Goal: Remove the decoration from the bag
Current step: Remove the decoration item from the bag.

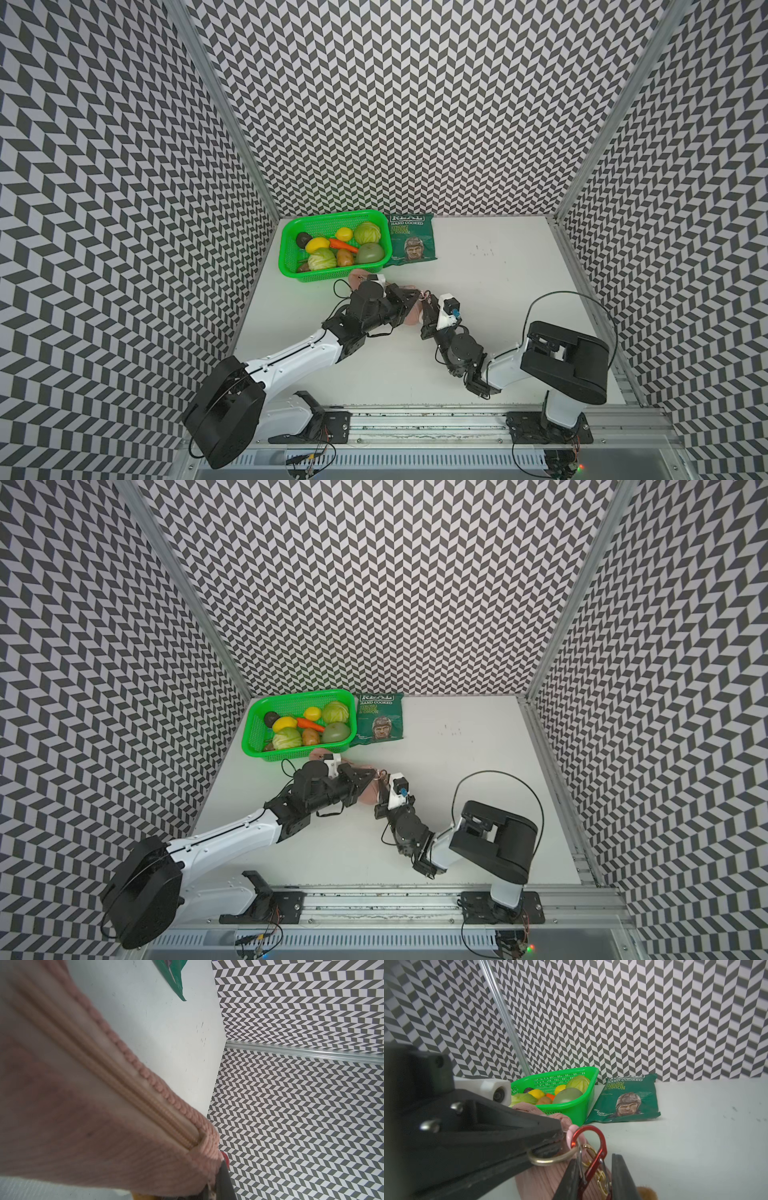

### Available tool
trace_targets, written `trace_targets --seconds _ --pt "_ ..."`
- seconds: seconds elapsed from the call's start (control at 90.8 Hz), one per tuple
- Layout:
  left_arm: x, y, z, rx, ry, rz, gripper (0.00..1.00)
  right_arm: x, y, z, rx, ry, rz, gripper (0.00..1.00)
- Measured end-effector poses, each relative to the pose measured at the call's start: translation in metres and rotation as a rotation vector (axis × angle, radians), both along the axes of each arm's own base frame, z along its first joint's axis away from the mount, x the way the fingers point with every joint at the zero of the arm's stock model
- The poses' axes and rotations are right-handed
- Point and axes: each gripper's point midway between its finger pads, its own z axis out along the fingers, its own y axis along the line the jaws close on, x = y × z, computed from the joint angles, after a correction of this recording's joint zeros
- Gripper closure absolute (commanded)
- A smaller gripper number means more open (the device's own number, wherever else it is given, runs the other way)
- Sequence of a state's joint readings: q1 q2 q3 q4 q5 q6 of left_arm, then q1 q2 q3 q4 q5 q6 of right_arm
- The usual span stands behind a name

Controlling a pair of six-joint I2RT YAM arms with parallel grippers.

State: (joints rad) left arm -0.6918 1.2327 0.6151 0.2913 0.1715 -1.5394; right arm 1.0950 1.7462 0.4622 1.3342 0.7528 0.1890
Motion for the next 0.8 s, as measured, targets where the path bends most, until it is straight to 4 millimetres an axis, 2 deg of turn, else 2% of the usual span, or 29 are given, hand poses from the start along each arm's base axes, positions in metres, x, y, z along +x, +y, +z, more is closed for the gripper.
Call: trace_targets --seconds 0.353,0.804 --pt "0.001 0.005 0.004 -0.003 -0.014 0.027 1.00 0.007 0.001 0.005 0.168 0.117 0.084 1.00" --pt "0.009 0.008 -0.003 0.015 -0.008 0.051 1.00 0.016 0.000 0.019 0.147 0.076 0.031 1.00"
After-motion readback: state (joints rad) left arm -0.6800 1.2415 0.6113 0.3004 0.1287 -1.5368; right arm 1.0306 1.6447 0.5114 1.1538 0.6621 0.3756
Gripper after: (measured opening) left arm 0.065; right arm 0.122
